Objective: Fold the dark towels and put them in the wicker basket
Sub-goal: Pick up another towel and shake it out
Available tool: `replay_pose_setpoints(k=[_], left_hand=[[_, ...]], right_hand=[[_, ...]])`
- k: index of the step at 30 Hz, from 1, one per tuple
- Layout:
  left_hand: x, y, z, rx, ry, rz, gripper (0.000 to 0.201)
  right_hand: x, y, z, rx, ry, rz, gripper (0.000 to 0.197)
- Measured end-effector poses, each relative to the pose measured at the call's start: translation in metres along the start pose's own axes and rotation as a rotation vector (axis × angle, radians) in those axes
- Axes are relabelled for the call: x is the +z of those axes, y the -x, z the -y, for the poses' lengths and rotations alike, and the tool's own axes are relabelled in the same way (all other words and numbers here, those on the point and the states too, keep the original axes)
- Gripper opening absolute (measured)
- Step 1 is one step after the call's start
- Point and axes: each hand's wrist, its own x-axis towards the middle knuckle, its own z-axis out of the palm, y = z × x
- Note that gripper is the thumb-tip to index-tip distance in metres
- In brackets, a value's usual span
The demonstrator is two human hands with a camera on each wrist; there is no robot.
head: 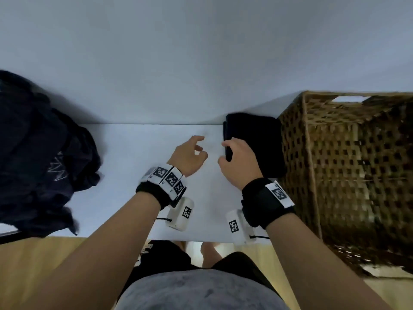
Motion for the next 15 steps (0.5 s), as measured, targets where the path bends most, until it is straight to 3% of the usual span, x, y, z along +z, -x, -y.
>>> replay_pose_setpoints(k=[4,8,11,15], left_hand=[[-0.086,0.045,0.040,-0.055,0.018,-0.238,0.028],[-0.183,0.087,0.090,-0.151,0.015,-0.492,0.021],[-0.237,0.111,0.135,-0.218,-0.015,-0.589,0.020],[-0.271,0.122,0.188,-0.293,-0.068,-0.706,0.023]], right_hand=[[0.039,0.000,0.068,-0.133,-0.058,0.094,0.030],[0.082,-0.003,0.141,-0.247,-0.082,0.234,0.024],[0.110,-0.002,0.190,-0.325,-0.073,0.287,0.023],[0.138,0.002,0.234,-0.366,-0.062,0.302,0.021]])
